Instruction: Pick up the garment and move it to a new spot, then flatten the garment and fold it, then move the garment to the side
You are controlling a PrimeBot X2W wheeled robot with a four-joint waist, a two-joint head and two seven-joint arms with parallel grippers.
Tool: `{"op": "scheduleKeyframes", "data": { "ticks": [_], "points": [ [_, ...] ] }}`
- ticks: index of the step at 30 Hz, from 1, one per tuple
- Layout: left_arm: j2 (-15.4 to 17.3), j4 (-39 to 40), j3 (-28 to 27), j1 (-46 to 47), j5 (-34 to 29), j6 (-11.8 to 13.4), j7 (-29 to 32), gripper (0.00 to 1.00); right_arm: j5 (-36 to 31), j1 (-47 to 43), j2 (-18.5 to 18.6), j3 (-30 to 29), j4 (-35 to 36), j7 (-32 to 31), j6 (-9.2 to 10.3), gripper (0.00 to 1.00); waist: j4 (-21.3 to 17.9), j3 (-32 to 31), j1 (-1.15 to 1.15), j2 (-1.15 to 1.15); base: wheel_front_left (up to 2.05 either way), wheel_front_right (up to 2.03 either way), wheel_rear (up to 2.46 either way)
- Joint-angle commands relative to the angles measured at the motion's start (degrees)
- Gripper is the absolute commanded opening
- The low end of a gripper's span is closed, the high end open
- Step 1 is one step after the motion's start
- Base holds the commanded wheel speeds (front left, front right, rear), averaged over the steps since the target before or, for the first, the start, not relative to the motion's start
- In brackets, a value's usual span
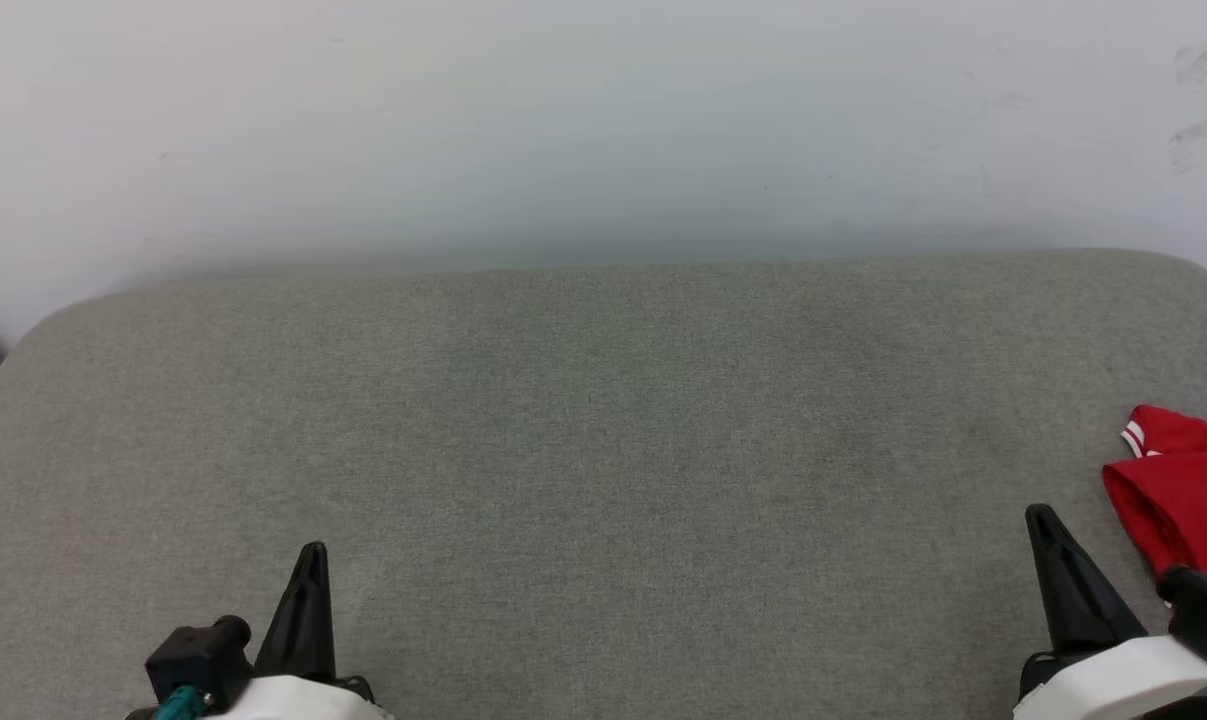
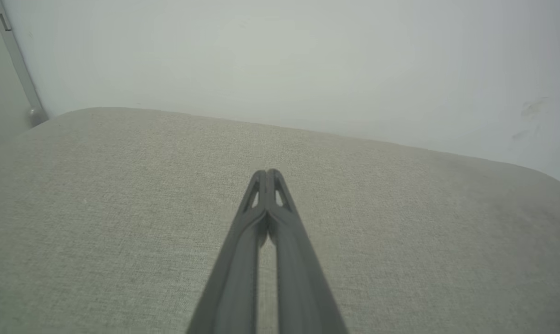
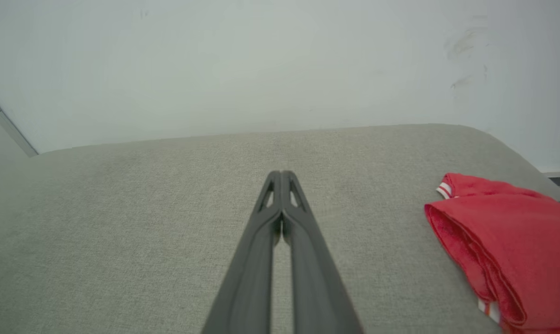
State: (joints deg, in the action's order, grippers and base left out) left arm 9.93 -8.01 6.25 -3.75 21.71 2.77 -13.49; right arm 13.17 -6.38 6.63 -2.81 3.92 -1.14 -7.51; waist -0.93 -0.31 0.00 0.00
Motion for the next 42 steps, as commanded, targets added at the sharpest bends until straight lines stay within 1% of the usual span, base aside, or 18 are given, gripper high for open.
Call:
{"op": "scheduleKeyframes", "data": {
  "ticks": [1,21,42],
  "points": [
    [-0.06,0.49,-0.90,1.48,2.51,-0.52,0.58,0.00,3.06,1.27,-0.07,-0.28,0.26,-0.25,0.00,0.00,0.01,0.01,0.00,0.00,0.00,0.00,0.00],
    [-1.88,-1.10,-4.02,3.86,20.40,-3.09,5.65,0.00,23.05,4.40,-1.02,-1.24,-4.47,-1.64,0.01,0.00,0.17,0.09,0.00,0.00,0.00,0.00,0.00],
    [-3.35,-2.45,-6.52,5.76,34.65,-5.18,9.75,0.00,38.95,6.97,-1.82,-1.98,-8.27,-2.75,0.01,0.00,0.32,0.17,0.00,0.00,0.00,0.00,0.00]
  ]
}}
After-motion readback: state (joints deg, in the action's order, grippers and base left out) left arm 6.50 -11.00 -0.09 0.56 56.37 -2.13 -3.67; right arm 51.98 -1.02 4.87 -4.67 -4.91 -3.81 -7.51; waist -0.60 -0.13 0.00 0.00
